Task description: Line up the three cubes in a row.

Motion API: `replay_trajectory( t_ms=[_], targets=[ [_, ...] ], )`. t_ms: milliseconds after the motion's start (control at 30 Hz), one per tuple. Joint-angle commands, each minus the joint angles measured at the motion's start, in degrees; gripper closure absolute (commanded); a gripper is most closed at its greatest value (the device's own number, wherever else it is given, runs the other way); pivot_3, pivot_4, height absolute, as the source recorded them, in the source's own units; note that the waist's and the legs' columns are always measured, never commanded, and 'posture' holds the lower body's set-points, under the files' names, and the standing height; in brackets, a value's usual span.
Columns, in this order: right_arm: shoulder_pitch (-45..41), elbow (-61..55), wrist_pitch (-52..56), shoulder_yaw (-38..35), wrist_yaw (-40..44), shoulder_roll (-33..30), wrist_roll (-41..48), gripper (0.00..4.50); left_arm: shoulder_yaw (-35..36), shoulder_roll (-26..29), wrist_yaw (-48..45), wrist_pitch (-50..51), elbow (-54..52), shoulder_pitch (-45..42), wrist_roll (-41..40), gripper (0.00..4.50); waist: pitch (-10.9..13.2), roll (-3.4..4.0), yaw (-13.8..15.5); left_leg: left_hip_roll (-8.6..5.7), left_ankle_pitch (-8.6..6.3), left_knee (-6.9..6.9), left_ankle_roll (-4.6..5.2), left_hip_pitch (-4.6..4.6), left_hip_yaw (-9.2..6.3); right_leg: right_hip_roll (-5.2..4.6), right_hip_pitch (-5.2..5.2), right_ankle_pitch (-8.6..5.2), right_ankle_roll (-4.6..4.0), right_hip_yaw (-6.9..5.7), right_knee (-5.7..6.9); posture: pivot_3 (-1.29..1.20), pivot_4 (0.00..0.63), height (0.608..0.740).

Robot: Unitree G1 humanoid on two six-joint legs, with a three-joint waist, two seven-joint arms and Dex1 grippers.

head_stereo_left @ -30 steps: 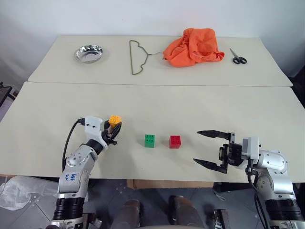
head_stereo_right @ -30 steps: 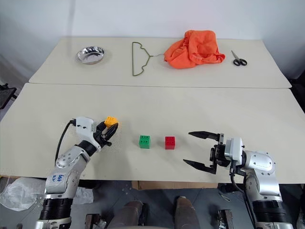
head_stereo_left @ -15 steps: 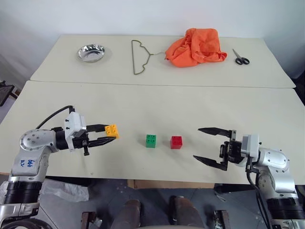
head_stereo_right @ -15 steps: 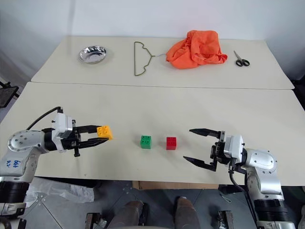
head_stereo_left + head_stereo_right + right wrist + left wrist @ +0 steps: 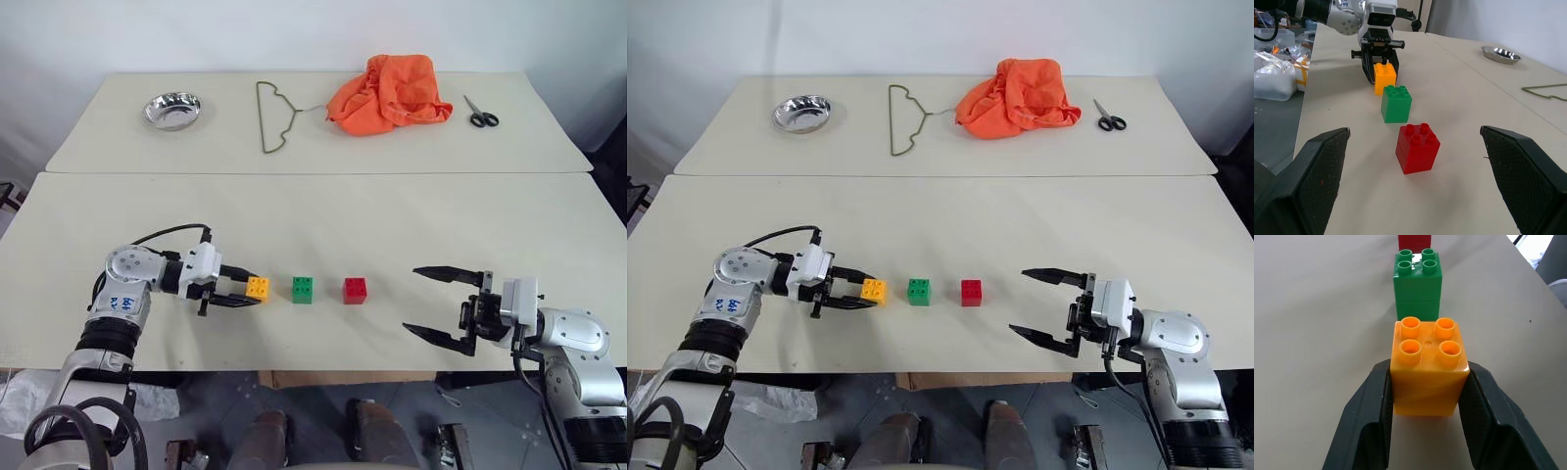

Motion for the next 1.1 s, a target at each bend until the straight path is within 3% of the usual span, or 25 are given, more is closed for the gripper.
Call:
replay_trajectory(
  t_ms=[33, 167, 200, 367, 467, 500, 733, 1100],
  targets=[
    [0.72, -2.76, 0.26, -1.86, -0.74, -0.91, 1.09, 0.0, 0.7, 1.44, -2.4, -0.82, 1.69, 0.07, 0.59, 3.02, 0.0, 0.0, -0.01, 0.0, 0.0, 0.0, 0.0, 0.0, 0.0, 0.0, 0.0, 0.0, 0.0, 0.01, 0.01, 0.0, 0.15, 0.74],
    [0.92, -2.97, 0.33, -1.68, -1.01, -0.95, 1.15, 0.0, 0.58, 1.91, -2.54, -0.22, 1.88, 0.24, 0.54, 3.02, 0.0, 0.0, -0.02, 0.01, 0.0, 0.0, 0.0, 0.01, 0.0, 0.0, 0.0, 0.0, 0.0, 0.03, 0.04, 0.0, 0.15, 0.74],
    [0.89, -2.87, 0.29, -1.57, -0.92, -0.93, 1.16, 0.0, 0.3, 2.33, -3.19, 1.7, 1.43, 0.42, 0.31, 2.46, 0.0, 0.0, -0.03, 0.01, 0.0, 0.0, 0.0, 0.01, 0.0, 0.0, 0.0, 0.0, 0.0, 0.03, 0.04, 0.0, 0.15, 0.74],
    [-0.07, -1.33, -0.39, -0.8, -0.11, -0.44, 1.0, 0.0, 2.45, 3.31, -1.51, 3.19, -1.71, 1.15, -1.67, 1.22, 0.0, 0.0, 0.01, 0.02, 0.0, -0.02, 0.0, 0.0, 0.01, 0.02, -0.02, 0.0, 0.0, 0.04, 0.1, 0.0, 0.15, 0.74],
    [-1.77, -1.07, 2.2, 0.17, 1.44, -1.84, 1.54, 0.0, 7.73, 7.52, 0.09, 11.45, -9.25, 5.45, -6.69, 0.3, 0.0, 0.0, -0.15, 0.02, 0.0, -0.01, 0.01, -0.03, 0.0, -0.02, -0.04, 0.0, 0.01, 0.09, 0.07, 0.0, 0.15, 0.74],
    [-2.81, -0.95, 3.03, 0.21, 1.81, -2.15, 1.97, 0.0, 10.15, 8.6, 1.58, 12.46, -11.98, 7.58, -8.15, 0.19, 0.02, -0.03, -0.41, 0.03, -0.01, -0.02, 0.01, -0.04, -0.01, -0.02, -0.04, 0.0, 0.0, 0.12, 0.07, 0.0, 0.15, 0.74],
    [-8.4, -3.59, 5.54, 0.98, 2.96, -1.72, 4.51, 0.0, 23.95, 11.65, 10.3, 22.91, -28.63, 21.83, -16.63, 0.19, 0.02, -0.01, -0.16, 0.15, 0.0, -0.05, -0.04, -0.15, -0.16, -0.03, -0.07, -0.01, -0.03, 0.35, -0.05, 0.0, 0.15, 0.74],
    [-9.66, -0.37, 4.37, 2.19, 6.15, -1.26, 2.86, 0.0, 25.47, 10.47, 14.77, 18.19, -29.96, 25.14, -13.14, 0.19, 0.02, -0.01, 0.88, 0.04, 0.01, -0.04, -0.07, -0.32, -0.35, -0.1, -0.08, -0.02, -0.04, 0.2, -0.12, 0.0, 0.15, 0.74]
  ],
)
